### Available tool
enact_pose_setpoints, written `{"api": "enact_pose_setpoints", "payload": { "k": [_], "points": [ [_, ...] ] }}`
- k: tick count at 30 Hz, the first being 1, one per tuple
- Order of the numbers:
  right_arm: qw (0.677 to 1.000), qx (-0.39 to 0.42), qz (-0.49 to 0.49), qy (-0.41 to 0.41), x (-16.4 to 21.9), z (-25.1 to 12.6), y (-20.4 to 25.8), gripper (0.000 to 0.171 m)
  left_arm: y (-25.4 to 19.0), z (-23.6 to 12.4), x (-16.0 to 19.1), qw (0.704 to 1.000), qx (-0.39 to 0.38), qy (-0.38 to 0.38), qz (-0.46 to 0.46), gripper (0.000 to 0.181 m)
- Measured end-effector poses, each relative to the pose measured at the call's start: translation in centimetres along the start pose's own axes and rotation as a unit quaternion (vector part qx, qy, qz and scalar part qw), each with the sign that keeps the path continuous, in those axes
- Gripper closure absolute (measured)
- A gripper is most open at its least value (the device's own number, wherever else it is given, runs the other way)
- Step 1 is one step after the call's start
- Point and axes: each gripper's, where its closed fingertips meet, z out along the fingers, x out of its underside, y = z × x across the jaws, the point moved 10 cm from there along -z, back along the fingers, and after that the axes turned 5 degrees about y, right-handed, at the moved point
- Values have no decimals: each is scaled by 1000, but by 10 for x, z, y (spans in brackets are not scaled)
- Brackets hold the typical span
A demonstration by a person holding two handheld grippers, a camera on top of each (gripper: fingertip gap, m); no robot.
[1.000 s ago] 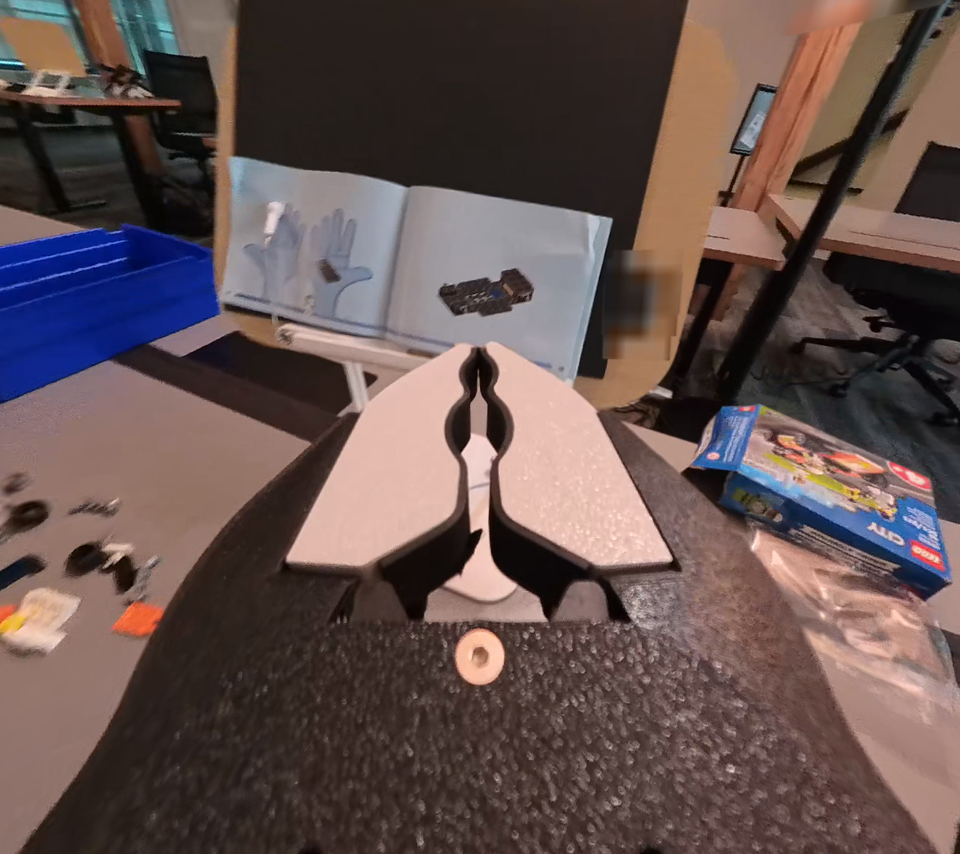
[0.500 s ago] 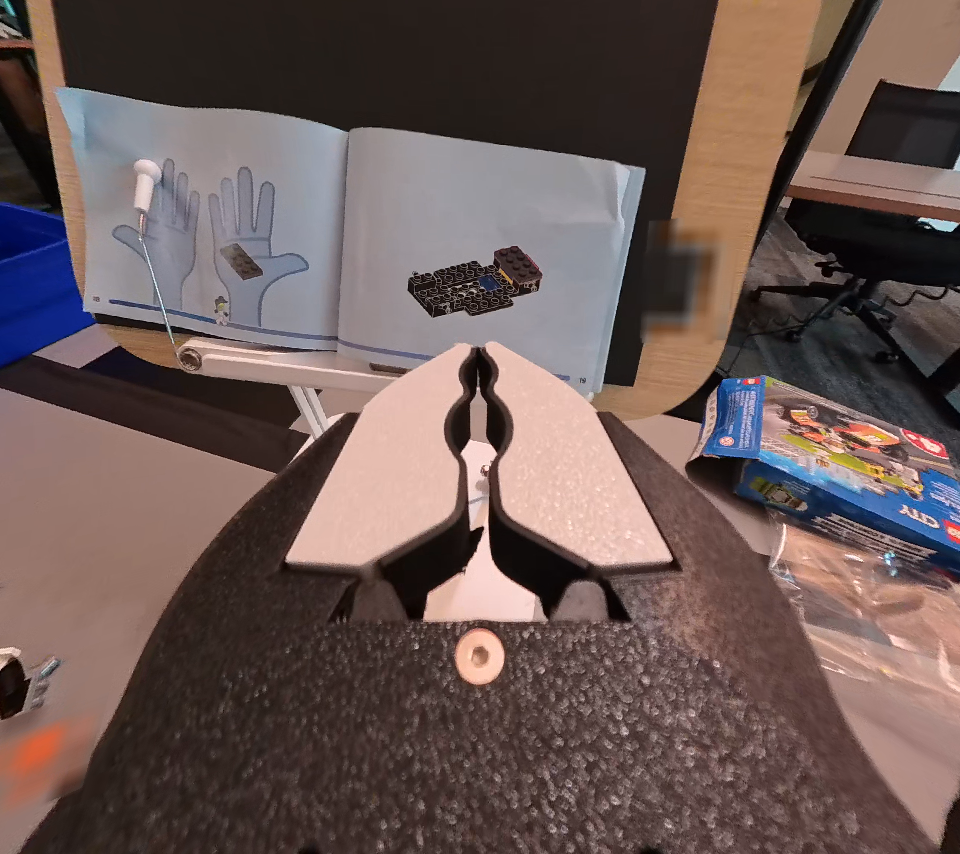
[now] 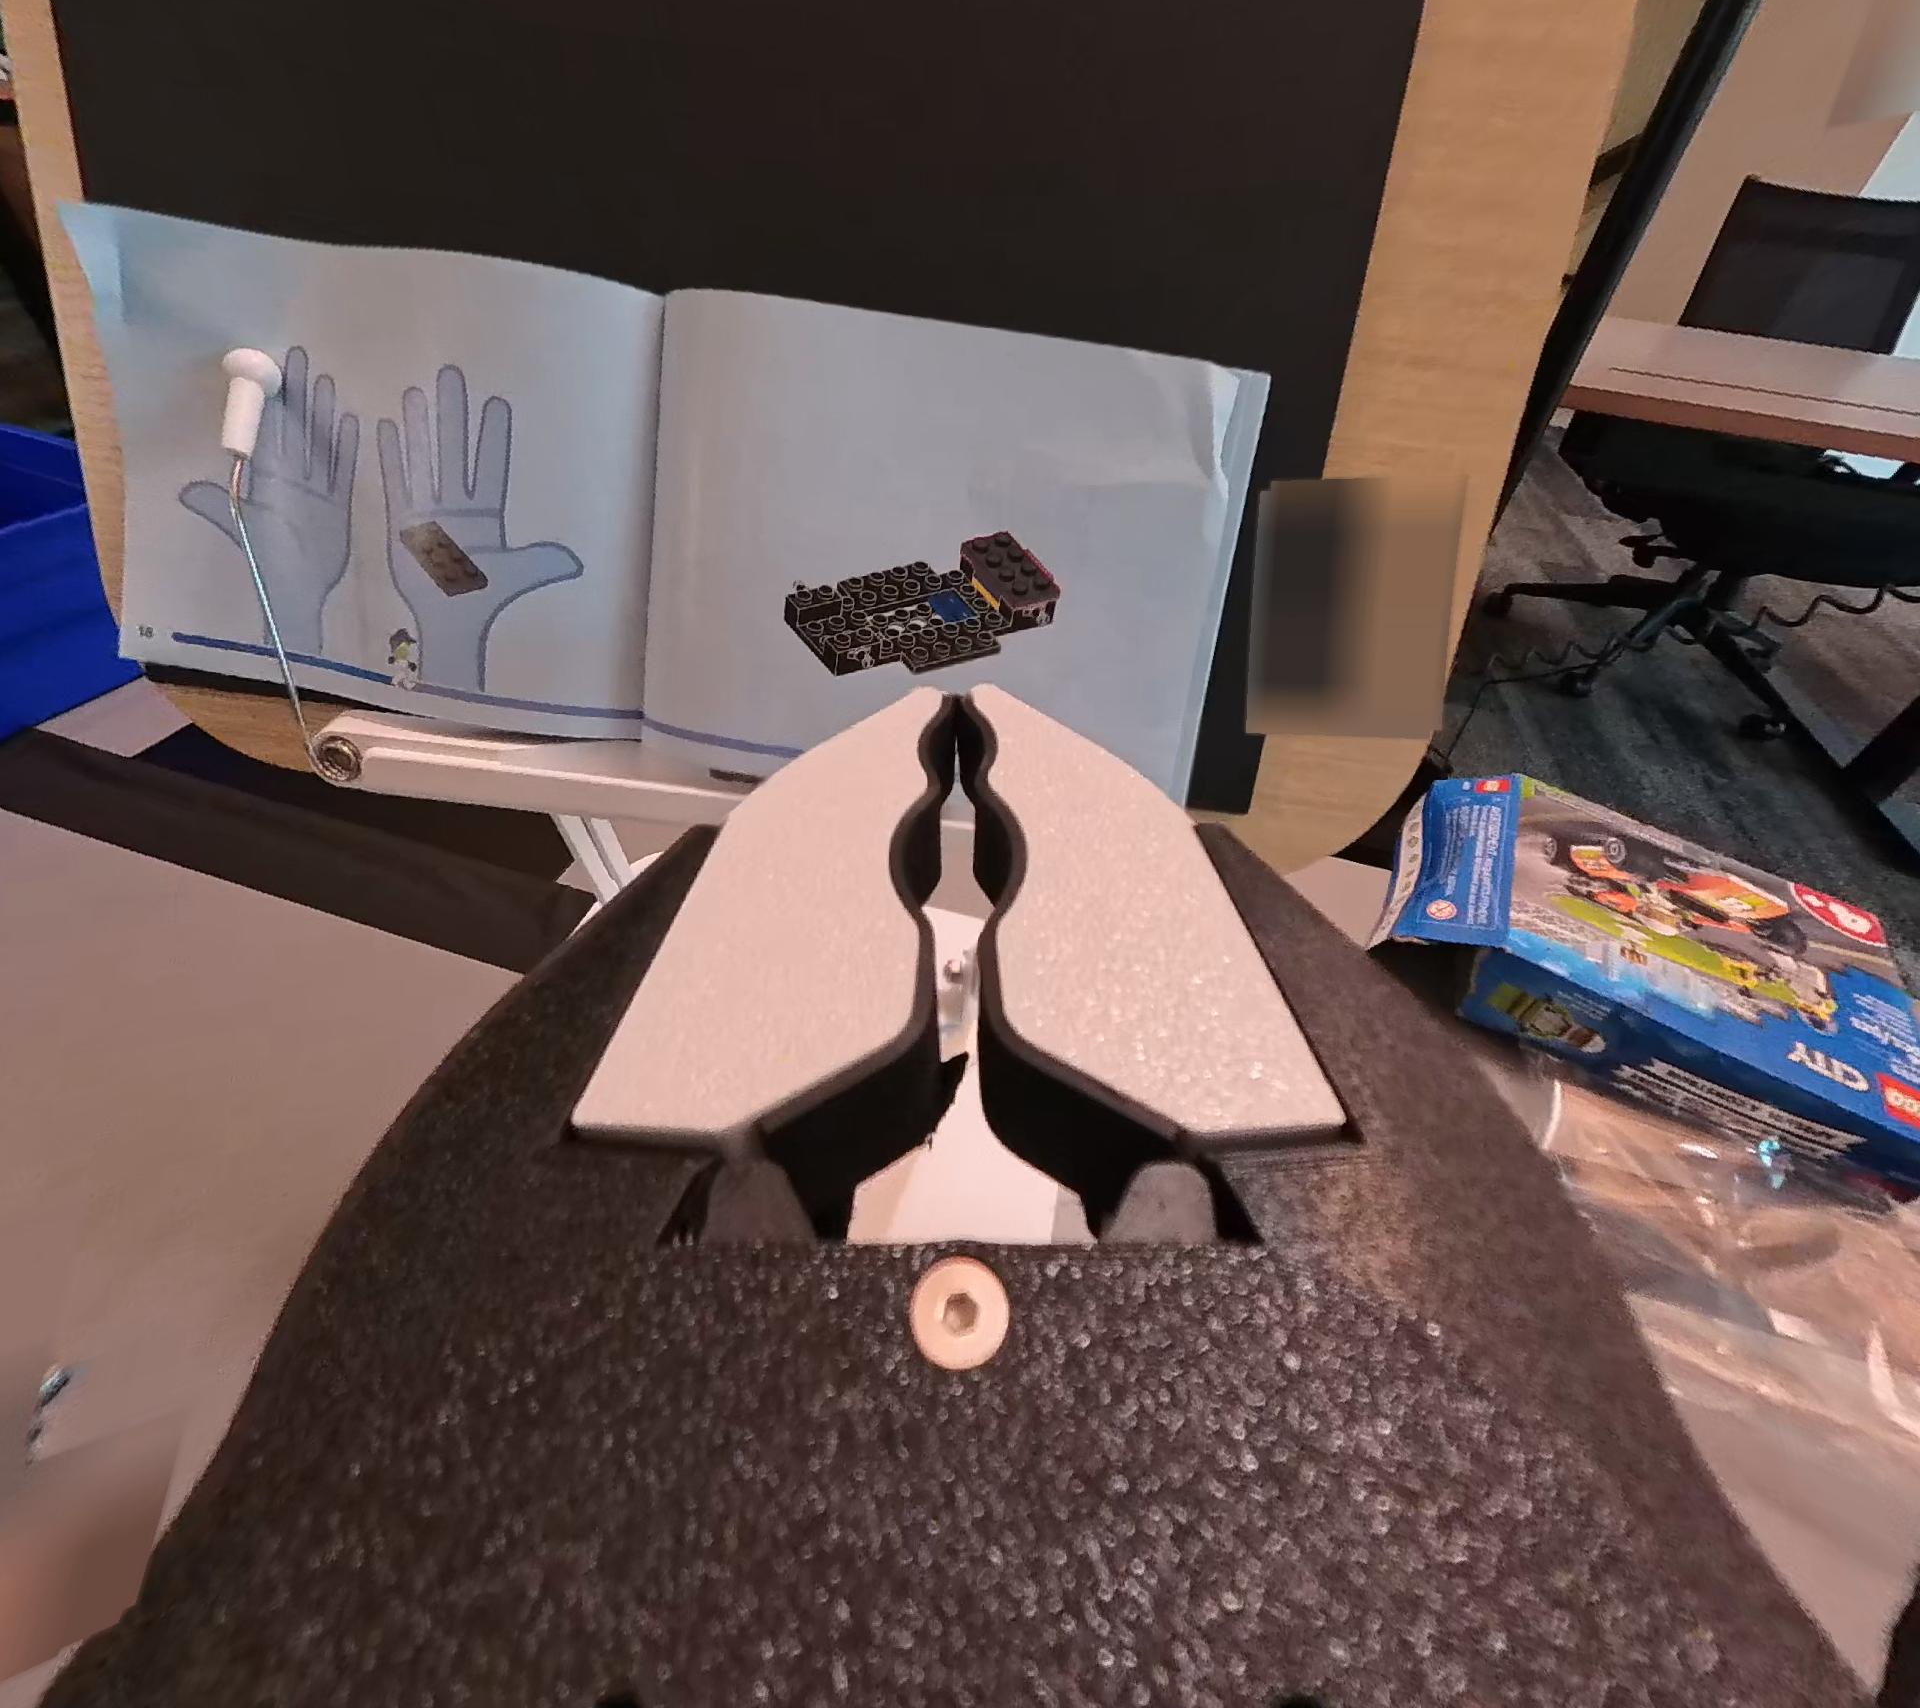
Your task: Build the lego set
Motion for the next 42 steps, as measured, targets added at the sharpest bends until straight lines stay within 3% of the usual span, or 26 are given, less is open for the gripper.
{"api": "enact_pose_setpoints", "payload": {
  "k": [14,27,42],
  "points": [
    [1000,-4,-10,-1,-12,9,-2,171,0,3,2,1000,9,9,2,181],
    [994,-89,-58,-7,-5,23,100,171,-3,4,4,1000,18,13,4,181],
    [994,-92,-59,-3,-8,27,103,171,-4,4,4,1000,25,15,3,181]
  ]
}}
